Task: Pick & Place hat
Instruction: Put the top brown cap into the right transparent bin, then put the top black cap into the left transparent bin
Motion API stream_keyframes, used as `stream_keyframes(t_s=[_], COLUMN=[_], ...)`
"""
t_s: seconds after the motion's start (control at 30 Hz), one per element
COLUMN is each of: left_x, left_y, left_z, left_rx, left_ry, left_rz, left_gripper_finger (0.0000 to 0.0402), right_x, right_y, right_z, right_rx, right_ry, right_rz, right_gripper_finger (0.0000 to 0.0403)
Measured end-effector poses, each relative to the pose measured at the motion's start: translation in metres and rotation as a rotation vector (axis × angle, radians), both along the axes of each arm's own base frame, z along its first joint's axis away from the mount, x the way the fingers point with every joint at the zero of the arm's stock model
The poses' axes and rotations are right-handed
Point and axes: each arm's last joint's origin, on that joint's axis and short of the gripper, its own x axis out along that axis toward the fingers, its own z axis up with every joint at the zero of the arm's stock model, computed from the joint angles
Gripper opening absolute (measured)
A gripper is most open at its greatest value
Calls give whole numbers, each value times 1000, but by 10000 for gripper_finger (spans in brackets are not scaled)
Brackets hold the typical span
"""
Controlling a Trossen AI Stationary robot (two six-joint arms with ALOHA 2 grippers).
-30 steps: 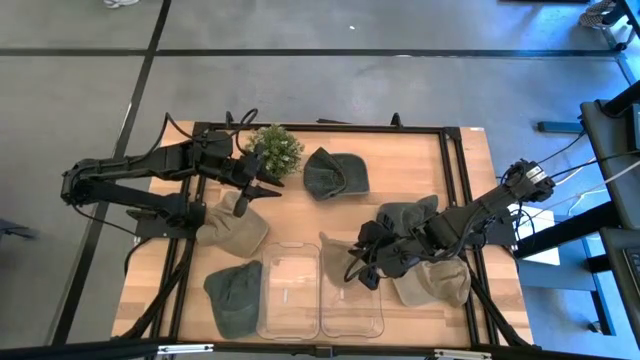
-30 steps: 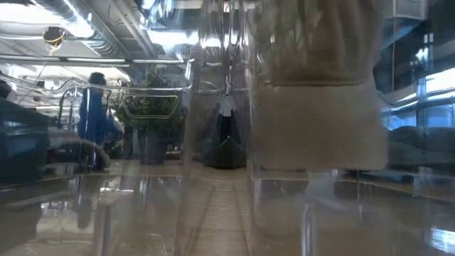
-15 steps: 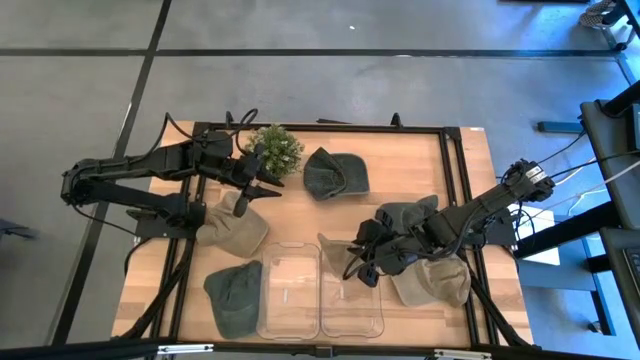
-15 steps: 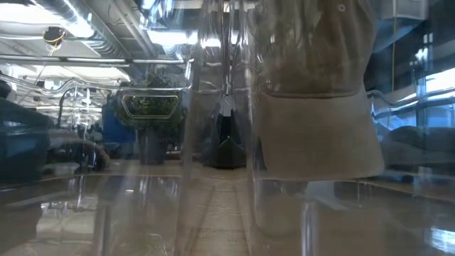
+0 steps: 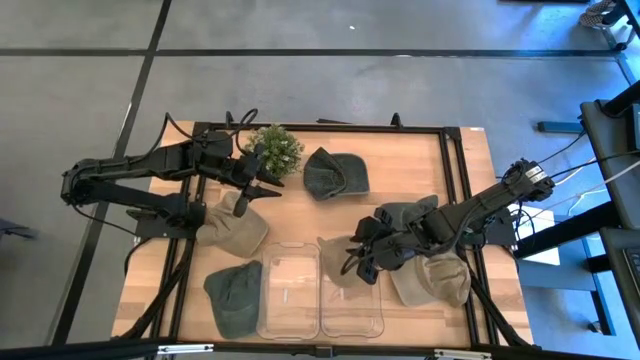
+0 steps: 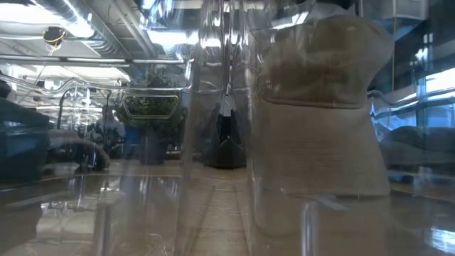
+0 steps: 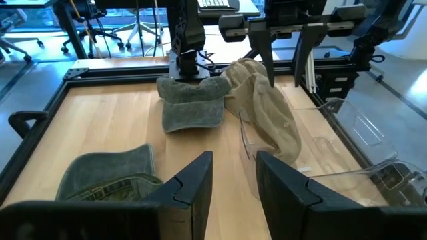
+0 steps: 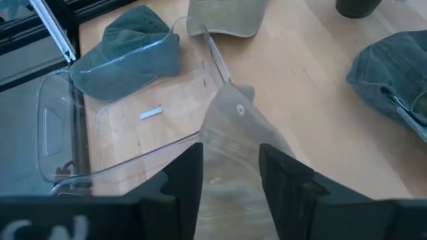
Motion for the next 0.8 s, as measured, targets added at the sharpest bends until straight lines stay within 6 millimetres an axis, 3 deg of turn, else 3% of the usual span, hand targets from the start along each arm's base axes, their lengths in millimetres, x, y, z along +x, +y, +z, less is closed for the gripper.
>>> stream_keyframes(t_s=[0.23, 0.47, 0.67, 0.8], left_x=[0, 0, 0, 1], left_y=[0, 0, 0, 0], left_z=[0, 0, -1, -1], left_rx=[0, 0, -5, -27], left_ry=[0, 0, 9, 14], left_rz=[0, 0, 1, 10], left_gripper_finger=[107, 111, 107, 110], right_x=[-3, -19, -17, -17], right_y=[-10, -28, -27, -37], right_z=[32, 73, 78, 71], right_rx=[-9, -21, -38, -47], right_ry=[5, 81, 48, 144], right_rz=[-64, -127, -81, -45], right_gripper_finger=[152, 152, 152, 152])
